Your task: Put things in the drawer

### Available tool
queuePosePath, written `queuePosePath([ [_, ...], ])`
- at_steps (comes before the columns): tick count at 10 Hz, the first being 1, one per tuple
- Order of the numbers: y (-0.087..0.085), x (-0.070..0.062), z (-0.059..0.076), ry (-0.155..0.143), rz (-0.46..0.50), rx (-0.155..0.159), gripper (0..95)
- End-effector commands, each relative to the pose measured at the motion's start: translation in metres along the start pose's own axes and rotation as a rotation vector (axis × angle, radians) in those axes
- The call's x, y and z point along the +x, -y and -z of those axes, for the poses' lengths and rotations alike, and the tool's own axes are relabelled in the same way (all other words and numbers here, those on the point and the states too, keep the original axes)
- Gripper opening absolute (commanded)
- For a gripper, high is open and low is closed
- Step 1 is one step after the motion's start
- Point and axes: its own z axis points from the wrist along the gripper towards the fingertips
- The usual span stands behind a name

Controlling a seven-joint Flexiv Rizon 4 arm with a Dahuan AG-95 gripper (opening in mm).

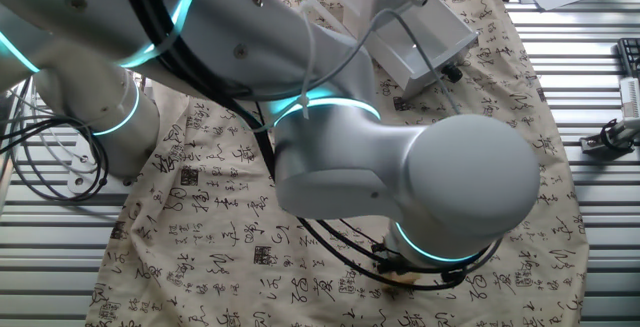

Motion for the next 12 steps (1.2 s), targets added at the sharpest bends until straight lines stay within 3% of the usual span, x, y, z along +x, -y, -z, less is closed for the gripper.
queuePosePath([
  [1, 0.000, 0.000, -0.001, 0.007, -0.001, 0.002, 95.0],
  [7, 0.000, 0.002, -0.012, 0.017, 0.000, -0.003, 95.0],
  [12, -0.012, -0.003, -0.025, 0.015, -0.042, -0.005, 95.0],
])
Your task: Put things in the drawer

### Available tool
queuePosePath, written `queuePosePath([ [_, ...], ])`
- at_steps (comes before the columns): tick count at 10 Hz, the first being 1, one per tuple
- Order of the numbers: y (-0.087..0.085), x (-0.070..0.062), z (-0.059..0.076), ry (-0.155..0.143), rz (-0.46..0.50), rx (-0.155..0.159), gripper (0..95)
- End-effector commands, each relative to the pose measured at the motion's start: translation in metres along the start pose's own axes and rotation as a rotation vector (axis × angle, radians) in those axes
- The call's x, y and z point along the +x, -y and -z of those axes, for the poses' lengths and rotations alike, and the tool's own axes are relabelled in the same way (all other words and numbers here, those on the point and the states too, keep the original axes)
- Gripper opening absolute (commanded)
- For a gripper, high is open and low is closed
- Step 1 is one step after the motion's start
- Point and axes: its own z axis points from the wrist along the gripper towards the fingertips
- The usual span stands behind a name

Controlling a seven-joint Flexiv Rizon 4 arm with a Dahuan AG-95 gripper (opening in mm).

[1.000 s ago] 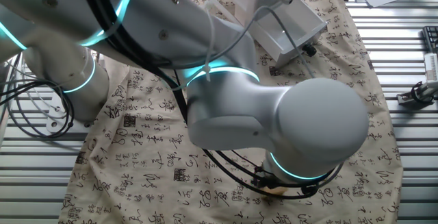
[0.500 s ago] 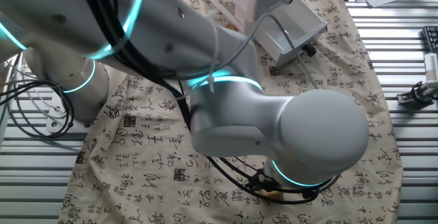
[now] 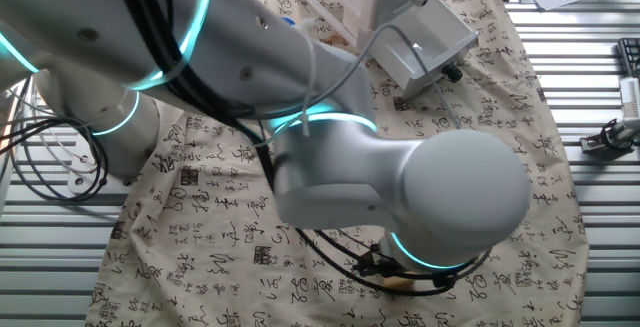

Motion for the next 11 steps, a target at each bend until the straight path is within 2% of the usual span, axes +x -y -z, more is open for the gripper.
queuePosePath([
  [1, -0.0052, 0.0015, -0.0057, 0.004, -0.005, 0.002, 95.0],
  [3, -0.0127, 0.0040, -0.0120, 0.006, -0.006, 0.006, 95.0],
  [4, -0.0143, 0.0043, -0.0134, 0.006, -0.001, 0.007, 76.0],
  [5, -0.0143, 0.0043, -0.0134, 0.006, -0.001, 0.010, 76.0],
  [6, -0.0143, 0.0042, -0.0134, 0.005, 0.000, 0.016, 57.0],
  [7, -0.0143, 0.0041, -0.0134, 0.000, -0.010, 0.014, 0.0],
  [11, -0.0139, 0.0039, -0.0131, 0.001, -0.037, 0.013, 0.0],
])
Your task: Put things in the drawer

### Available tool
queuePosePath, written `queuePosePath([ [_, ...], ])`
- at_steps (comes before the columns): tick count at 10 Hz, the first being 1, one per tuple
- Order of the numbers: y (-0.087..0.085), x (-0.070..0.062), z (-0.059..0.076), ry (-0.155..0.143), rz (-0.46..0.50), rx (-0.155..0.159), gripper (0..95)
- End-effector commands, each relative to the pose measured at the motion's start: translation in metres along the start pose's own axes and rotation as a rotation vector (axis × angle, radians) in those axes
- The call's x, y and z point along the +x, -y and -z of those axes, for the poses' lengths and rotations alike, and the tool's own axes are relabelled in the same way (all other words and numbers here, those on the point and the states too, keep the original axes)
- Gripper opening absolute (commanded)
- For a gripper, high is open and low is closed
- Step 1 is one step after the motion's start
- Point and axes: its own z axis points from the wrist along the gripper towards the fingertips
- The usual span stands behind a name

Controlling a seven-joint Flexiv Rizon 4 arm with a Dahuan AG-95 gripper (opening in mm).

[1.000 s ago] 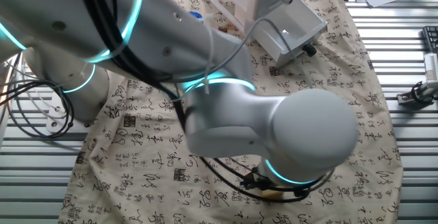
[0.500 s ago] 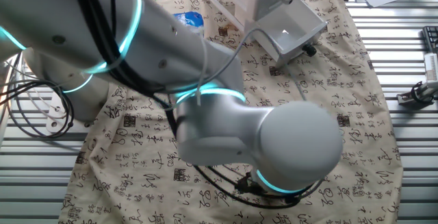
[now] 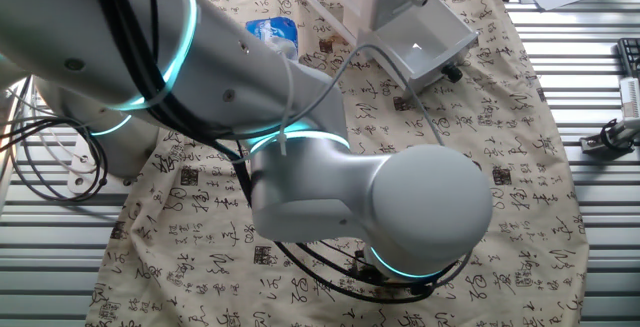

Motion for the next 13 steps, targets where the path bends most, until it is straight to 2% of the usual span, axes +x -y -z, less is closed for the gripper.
queuePosePath([
  [1, 0.001, 0.000, 0.001, -0.001, -0.008, 0.000, 0.0],
  [4, 0.007, -0.004, 0.006, 0.000, -0.032, -0.001, 0.0],
  [7, 0.032, -0.024, 0.027, -0.010, -0.121, -0.006, 0.0],
  [8, 0.044, -0.036, 0.039, -0.012, -0.189, -0.007, 0.0],
  [10, 0.057, -0.053, 0.054, -0.012, -0.347, 0.000, 0.0],
  [11, 0.057, -0.056, 0.057, -0.015, -0.410, 0.004, 0.0],
  [12, 0.056, -0.061, 0.057, -0.007, -0.513, 0.018, 0.0],
  [13, 0.055, -0.062, 0.057, -0.011, -0.567, 0.020, 0.0],
])
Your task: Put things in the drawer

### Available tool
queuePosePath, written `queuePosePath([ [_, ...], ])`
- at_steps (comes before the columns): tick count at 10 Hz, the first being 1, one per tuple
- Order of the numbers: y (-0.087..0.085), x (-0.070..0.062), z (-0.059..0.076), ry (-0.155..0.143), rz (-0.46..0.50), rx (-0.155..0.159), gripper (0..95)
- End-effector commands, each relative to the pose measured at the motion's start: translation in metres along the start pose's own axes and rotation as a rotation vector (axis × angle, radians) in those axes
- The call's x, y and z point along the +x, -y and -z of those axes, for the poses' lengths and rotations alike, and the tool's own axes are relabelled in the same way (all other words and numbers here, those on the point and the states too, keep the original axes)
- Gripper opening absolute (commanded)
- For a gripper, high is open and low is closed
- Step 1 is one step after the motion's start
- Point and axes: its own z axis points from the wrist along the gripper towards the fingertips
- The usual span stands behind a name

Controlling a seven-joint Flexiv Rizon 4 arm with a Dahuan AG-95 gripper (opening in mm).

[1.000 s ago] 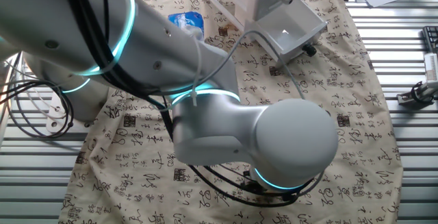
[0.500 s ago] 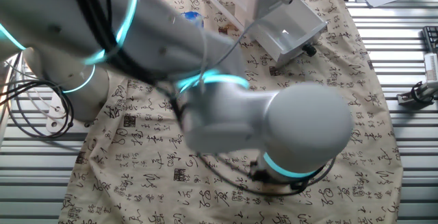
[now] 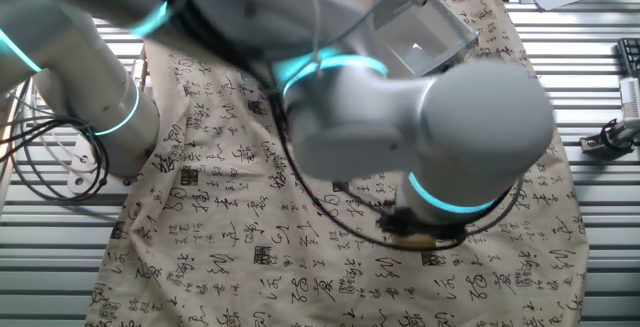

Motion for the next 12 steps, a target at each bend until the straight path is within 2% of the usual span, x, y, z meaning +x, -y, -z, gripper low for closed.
queuePosePath([
  [1, -0.0004, -0.0122, 0.0054, 0.001, -0.259, 0.022, 0.0],
  [2, -0.0005, -0.0122, 0.0055, 0.004, -0.292, 0.023, 0.0],
  [5, -0.0009, -0.0127, 0.0066, 0.023, -0.519, 0.046, 0.0],
  [6, -0.0010, -0.0128, 0.0066, 0.028, -0.557, 0.052, 0.0],
  [7, -0.0011, -0.0128, 0.0067, 0.036, -0.574, 0.051, 0.0],
  [10, -0.0012, -0.0130, 0.0067, 0.035, -0.605, 0.055, 0.0],
  [12, -0.0012, -0.0130, 0.0067, 0.045, -0.578, 0.054, 0.0],
])
